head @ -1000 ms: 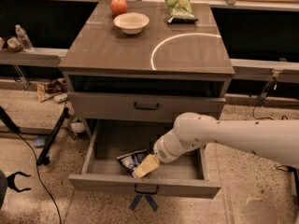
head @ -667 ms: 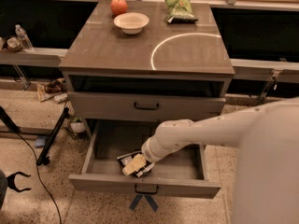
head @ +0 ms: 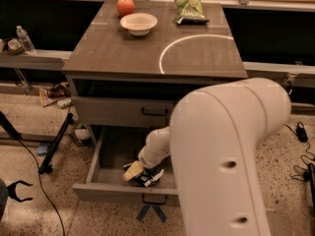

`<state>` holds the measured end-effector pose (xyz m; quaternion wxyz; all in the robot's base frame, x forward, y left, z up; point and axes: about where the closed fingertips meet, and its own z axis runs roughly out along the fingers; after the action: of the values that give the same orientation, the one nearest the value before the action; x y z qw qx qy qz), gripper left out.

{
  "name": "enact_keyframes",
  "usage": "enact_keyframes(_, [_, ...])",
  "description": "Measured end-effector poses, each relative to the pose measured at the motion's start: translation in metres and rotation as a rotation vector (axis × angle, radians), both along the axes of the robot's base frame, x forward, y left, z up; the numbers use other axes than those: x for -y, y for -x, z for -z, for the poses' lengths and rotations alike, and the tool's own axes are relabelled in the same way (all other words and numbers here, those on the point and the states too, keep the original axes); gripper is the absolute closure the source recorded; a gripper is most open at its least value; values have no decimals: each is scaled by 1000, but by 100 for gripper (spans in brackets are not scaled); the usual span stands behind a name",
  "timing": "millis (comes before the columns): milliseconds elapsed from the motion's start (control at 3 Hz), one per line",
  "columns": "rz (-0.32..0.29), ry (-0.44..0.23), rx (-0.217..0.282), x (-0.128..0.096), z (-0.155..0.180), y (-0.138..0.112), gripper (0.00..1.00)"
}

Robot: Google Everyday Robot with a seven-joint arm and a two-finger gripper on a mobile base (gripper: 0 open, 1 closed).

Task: Pick blue chip bag from middle drawer and place on counter

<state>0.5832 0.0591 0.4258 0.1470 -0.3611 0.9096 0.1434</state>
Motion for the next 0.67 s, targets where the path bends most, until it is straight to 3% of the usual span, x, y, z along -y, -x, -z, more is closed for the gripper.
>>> enact_keyframes(333, [-1,41,-35,-2,27,0,0])
enact_keyframes(667, [-3,71,-64,-1,45,2,18])
